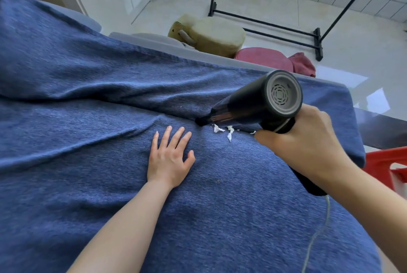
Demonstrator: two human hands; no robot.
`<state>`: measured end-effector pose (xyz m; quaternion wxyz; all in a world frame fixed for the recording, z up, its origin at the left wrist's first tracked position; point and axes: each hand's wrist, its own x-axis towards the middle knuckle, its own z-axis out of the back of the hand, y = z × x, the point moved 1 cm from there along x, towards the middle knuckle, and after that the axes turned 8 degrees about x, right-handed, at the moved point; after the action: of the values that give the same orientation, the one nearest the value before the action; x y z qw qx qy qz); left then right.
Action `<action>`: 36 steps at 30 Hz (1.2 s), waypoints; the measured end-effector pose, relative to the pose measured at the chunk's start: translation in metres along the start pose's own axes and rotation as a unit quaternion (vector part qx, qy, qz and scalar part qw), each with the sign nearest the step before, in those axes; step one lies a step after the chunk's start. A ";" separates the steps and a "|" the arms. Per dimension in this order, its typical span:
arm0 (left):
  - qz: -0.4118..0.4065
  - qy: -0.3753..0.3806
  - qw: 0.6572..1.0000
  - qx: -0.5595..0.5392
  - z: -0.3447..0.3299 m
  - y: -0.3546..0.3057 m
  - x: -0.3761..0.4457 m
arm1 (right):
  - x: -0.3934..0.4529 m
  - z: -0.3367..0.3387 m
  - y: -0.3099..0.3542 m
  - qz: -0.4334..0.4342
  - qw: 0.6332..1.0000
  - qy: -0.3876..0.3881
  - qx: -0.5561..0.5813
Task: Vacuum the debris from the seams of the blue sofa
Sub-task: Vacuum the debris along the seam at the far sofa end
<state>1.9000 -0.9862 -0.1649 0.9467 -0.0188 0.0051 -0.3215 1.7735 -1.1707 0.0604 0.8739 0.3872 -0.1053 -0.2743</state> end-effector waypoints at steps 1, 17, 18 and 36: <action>-0.001 -0.002 1.000 -0.001 -0.001 0.000 0.000 | 0.000 -0.001 -0.002 0.007 1.000 -0.008 -0.003; -0.004 -0.024 1.000 -0.005 -0.013 0.003 0.005 | -0.010 0.009 -0.008 -0.038 0.999 -0.030 -0.012; -0.005 -0.022 1.000 -0.004 -0.013 0.003 0.005 | -0.011 0.008 -0.007 -0.040 0.999 -0.029 -0.012; -0.015 0.055 0.998 0.001 -0.004 0.001 0.006 | -0.042 0.013 -0.005 -0.072 0.992 -0.092 -0.053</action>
<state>1.9059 -0.9892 -0.1693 0.9402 -0.0006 0.0562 -0.3359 1.7318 -1.1578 0.0663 0.8577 0.3203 -0.1426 -0.3761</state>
